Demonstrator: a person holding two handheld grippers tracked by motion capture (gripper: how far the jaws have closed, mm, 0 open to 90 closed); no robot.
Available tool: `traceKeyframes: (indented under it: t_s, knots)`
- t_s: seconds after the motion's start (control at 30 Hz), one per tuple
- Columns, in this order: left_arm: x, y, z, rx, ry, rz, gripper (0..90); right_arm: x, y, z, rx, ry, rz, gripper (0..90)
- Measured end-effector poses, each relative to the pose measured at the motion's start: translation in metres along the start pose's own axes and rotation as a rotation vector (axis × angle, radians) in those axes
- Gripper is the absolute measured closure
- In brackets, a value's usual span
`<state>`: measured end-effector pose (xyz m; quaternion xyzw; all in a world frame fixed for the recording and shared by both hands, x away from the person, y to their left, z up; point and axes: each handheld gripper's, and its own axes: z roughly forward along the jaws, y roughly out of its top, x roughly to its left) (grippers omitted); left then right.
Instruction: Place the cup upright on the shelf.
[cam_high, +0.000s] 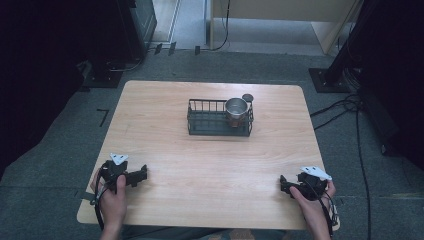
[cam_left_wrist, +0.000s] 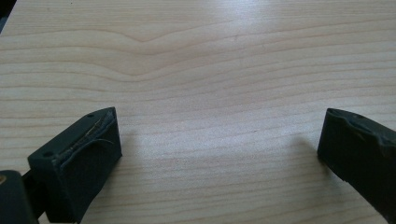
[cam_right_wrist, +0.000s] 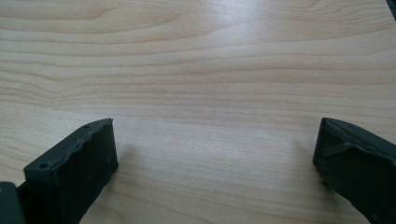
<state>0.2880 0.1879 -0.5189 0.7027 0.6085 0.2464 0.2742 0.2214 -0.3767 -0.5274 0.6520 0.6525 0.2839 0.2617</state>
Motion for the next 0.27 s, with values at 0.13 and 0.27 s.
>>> traceKeyframes:
  t_s: [0.13,0.27]
  knots:
    - [0.0,0.0,0.0,0.0,0.0,0.0,0.0,-0.0001,-0.0006,-0.0005,0.001,0.0,-0.004,0.0]
    - [0.0,0.0,0.0,0.0,0.0,0.0,0.0,-0.0002,-0.0005,-0.0004,0.001,0.0,-0.004,0.0]
